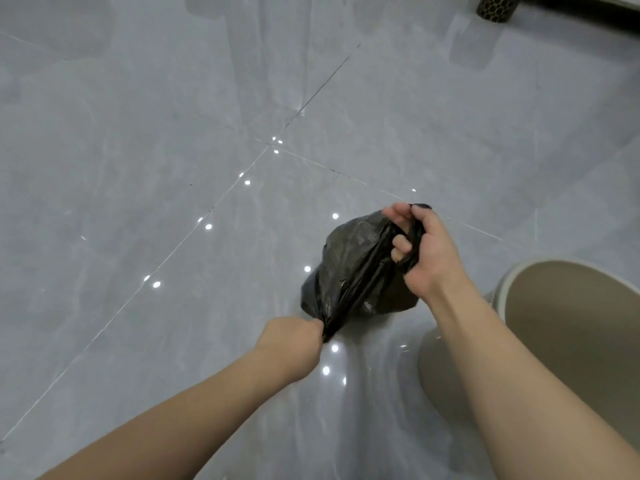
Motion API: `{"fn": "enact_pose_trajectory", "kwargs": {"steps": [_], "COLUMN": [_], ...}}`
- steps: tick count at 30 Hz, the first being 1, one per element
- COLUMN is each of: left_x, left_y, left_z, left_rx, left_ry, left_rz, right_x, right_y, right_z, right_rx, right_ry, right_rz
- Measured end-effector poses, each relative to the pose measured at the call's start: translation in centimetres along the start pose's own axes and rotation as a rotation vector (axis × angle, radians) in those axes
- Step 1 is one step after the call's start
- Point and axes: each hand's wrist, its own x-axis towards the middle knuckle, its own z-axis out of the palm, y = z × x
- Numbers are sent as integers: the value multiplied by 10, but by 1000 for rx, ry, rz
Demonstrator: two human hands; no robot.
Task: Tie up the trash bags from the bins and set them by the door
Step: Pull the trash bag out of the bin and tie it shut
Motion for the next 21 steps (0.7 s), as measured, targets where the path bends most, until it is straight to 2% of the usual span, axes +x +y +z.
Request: {"fn": "enact_pose_trajectory", "kwargs": {"steps": [3,4,8,12,14,19,21], "left_x": [0,-1,-8,-16,-16,-17,-19], "left_y": [0,-2,-18,-36,-46,-68,-73], "left_z": [-14,-19,-36,-49,-53,-65,-69], "left_rx": [-266,-311,-170,-391,-439,-308,-278], "left_ry": [-281,-321,-121,-45,10,250,294], "left_rz": [-51,-71,-80,-139,-110,-35,-49], "right_x": [-9,-12,-21,-17,-14,-15,-16], "right_y": [23,34,72,83,83,76,76], "right_z": [2,1,-9,-15,-15,-8,-3], "right_rx": [-355,-460,-710,-911,-914,-805,-764], "right_ry": [-66,-92,-156,-186,-194,-230,-277], "right_rz": [30,60,176,200,212,198,179]}}
